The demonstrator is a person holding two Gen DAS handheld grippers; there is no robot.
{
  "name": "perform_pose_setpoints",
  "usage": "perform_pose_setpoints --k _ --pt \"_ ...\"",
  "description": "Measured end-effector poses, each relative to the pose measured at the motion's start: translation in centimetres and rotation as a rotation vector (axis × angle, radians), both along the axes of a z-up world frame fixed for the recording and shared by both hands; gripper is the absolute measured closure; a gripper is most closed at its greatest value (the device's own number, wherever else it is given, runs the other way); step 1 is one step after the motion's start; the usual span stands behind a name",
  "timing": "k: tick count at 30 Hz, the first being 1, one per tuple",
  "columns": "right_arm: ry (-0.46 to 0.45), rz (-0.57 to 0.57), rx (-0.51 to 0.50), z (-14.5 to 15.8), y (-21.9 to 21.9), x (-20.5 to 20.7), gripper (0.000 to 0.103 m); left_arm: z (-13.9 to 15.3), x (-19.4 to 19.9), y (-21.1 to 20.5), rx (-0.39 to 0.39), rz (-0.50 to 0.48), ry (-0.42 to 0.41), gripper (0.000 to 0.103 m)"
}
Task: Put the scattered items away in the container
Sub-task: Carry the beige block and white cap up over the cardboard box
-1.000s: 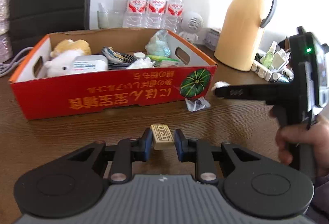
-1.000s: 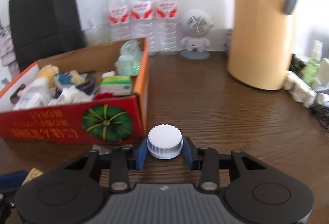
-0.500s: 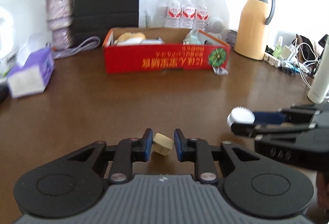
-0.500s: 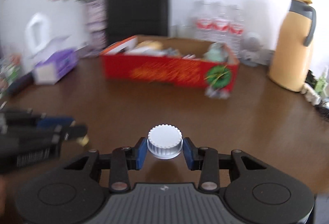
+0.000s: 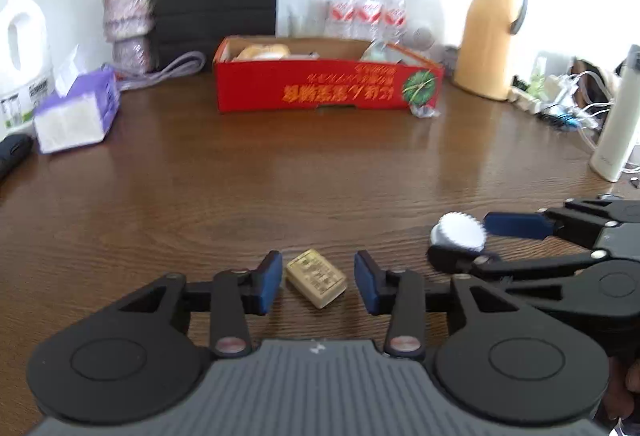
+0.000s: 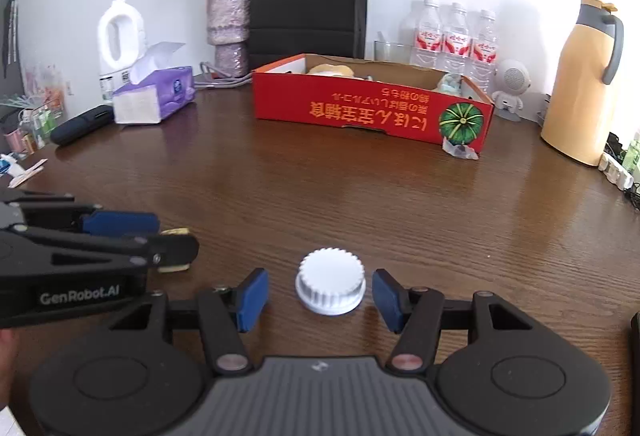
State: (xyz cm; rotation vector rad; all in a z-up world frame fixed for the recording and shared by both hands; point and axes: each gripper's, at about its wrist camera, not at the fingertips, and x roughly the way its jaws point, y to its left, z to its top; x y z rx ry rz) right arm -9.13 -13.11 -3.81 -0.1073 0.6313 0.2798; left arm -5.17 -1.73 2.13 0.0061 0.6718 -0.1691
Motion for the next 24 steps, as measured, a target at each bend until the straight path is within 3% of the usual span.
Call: perform_pose_setpoints --k 2,3,4,7,10,13,17,20,23,24 --pt "0.001 -0.004 0.005 -0.2 -0.1 0.4 0.047 -0.3 0.3 0.1 -0.021 0.001 0.015 0.060" --pt "0.008 -0.006 0.002 -0.4 0.0 0.7 0.050 -0.4 0.3 0.0 -0.020 0.002 0.007 0.068" --pt "0.009 -0.010 0.006 -0.5 -0.1 0.8 0.064 -0.4 0.3 0.0 -0.022 0.000 0.003 0.068" --pt "0.005 -0.021 0.025 -0.5 -0.2 1.2 0.064 -0.3 0.6 0.2 -0.052 0.004 -0.019 0.069" --pt "-0.057 -0.041 0.049 0.7 -0.6 1.3 0.064 1.2 1.0 0.2 -0.050 0.015 -0.120 0.069" --pt "-0.164 -0.080 0.094 3.6 -1.5 1.9 0.064 4.9 1.9 -0.2 -0.055 -0.009 -0.306 0.069" --pt "-0.333 -0.105 0.140 9.8 -3.0 4.4 0.064 12.0 5.5 -0.6 -0.033 -0.063 -0.561 0.069" --pt "-0.405 -0.093 0.174 15.2 -4.5 8.9 0.064 17.6 11.7 -0.1 -0.099 -0.079 -0.554 0.069" --pt "-0.413 -0.110 0.207 20.1 -6.1 15.1 0.064 22.2 18.2 -0.3 -0.078 -0.047 -0.575 0.069" --pt "-0.423 -0.121 0.199 21.6 -6.5 16.9 0.064 23.4 20.3 -0.2 -0.086 -0.044 -0.547 0.069"
